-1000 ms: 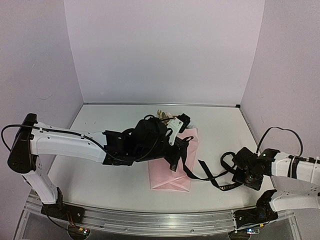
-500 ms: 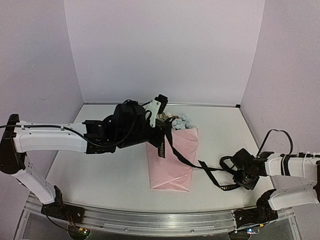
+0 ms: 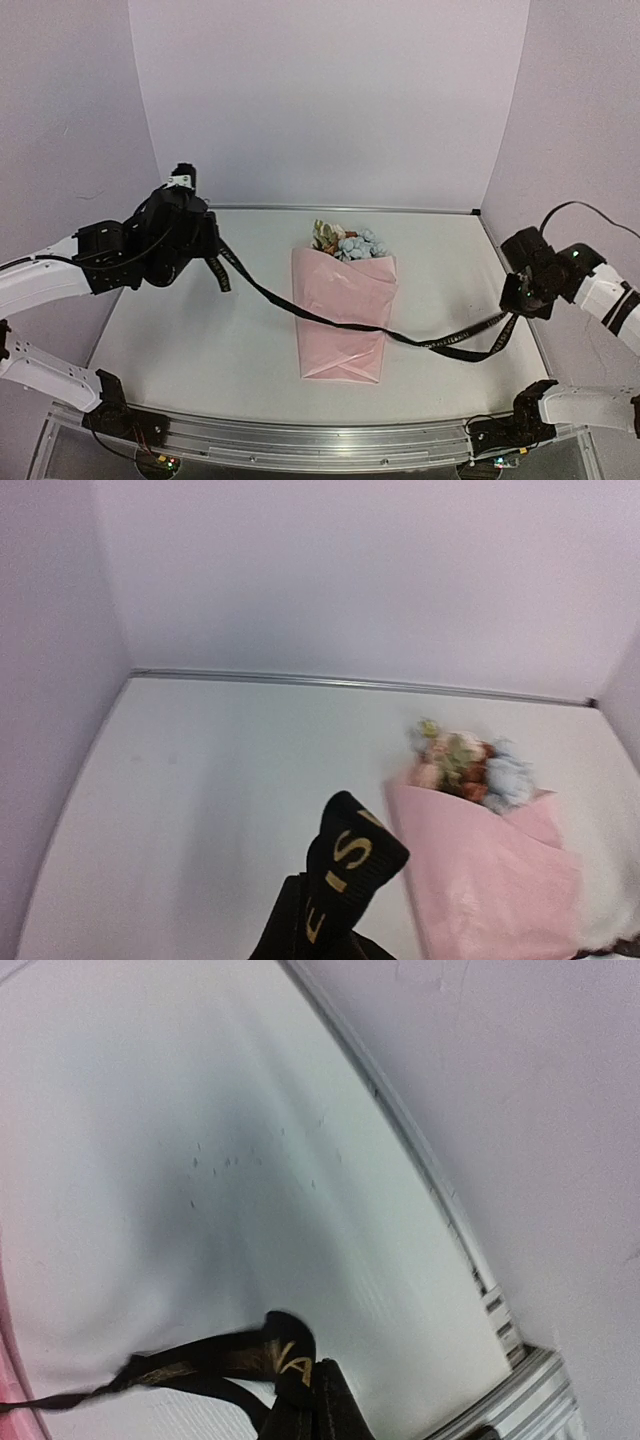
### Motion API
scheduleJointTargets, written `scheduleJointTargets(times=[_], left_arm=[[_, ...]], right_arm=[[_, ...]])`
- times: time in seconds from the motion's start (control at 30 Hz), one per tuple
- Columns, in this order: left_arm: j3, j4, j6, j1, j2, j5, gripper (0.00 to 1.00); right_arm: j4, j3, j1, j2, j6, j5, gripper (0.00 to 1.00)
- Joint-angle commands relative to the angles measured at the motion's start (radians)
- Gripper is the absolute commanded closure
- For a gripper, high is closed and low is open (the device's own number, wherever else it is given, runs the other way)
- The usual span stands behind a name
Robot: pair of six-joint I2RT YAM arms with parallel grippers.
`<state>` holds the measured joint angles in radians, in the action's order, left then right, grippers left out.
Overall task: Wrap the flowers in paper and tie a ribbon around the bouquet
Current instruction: Straighten the ribbon at the center of the board, then place the ribbon at the center of the board.
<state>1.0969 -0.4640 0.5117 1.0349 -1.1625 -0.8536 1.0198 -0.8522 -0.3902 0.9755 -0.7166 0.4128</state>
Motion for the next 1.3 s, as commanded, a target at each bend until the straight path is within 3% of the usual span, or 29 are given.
scheduleJointTargets(times=[0.0, 0.07, 0.2, 0.37, 0.43, 0.47, 0.6, 0.73, 0.97, 1.1, 1.27], left_arm=[[0.053, -0.533, 0.394, -0.046, 0.110, -0.368, 1.00], [0.043, -0.637, 0.498, -0.048, 0.165, -0.398, 1.00], [-0.038, -0.692, 0.572, -0.049, 0.238, -0.416, 1.00], [-0.201, -0.748, 0.741, -0.062, 0.257, -0.414, 1.00], [-0.214, -0.834, 0.892, -0.079, 0.231, -0.417, 1.00], [-0.221, -0.826, 0.895, -0.088, 0.217, -0.415, 1.00], [-0.269, -0.642, 0.775, -0.200, 0.155, -0.332, 1.00], [-0.361, -0.422, 0.664, -0.336, 0.154, -0.082, 1.00], [-0.513, -0.136, 0.487, -0.791, 0.196, 0.354, 1.00], [-0.516, -0.088, 0.430, -0.931, 0.139, 0.434, 1.00], [-0.511, -0.089, 0.427, -0.976, 0.107, 0.424, 1.00]], right_arm=[[0.232, -0.222, 0.019, 0.018, 0.300, 0.146, 1.00], [0.277, -0.310, 0.020, 0.057, 0.373, 0.166, 1.00], [0.349, -0.405, 0.020, 0.136, 0.452, 0.141, 1.00], [0.407, -0.398, 0.020, 0.182, 0.489, 0.126, 1.00], [0.418, -0.390, 0.020, 0.211, 0.480, 0.096, 1.00], [0.419, -0.385, 0.020, 0.227, 0.468, 0.066, 1.00], [0.421, -0.344, 0.020, 0.301, 0.409, -0.019, 0.97], [0.414, -0.304, 0.020, 0.390, 0.362, -0.065, 0.94], [0.343, -0.239, 0.020, 0.475, 0.305, -0.159, 0.85], [0.337, -0.234, 0.026, 0.514, 0.298, -0.151, 0.72], [0.332, -0.214, 0.053, 0.531, 0.286, -0.169, 0.54]])
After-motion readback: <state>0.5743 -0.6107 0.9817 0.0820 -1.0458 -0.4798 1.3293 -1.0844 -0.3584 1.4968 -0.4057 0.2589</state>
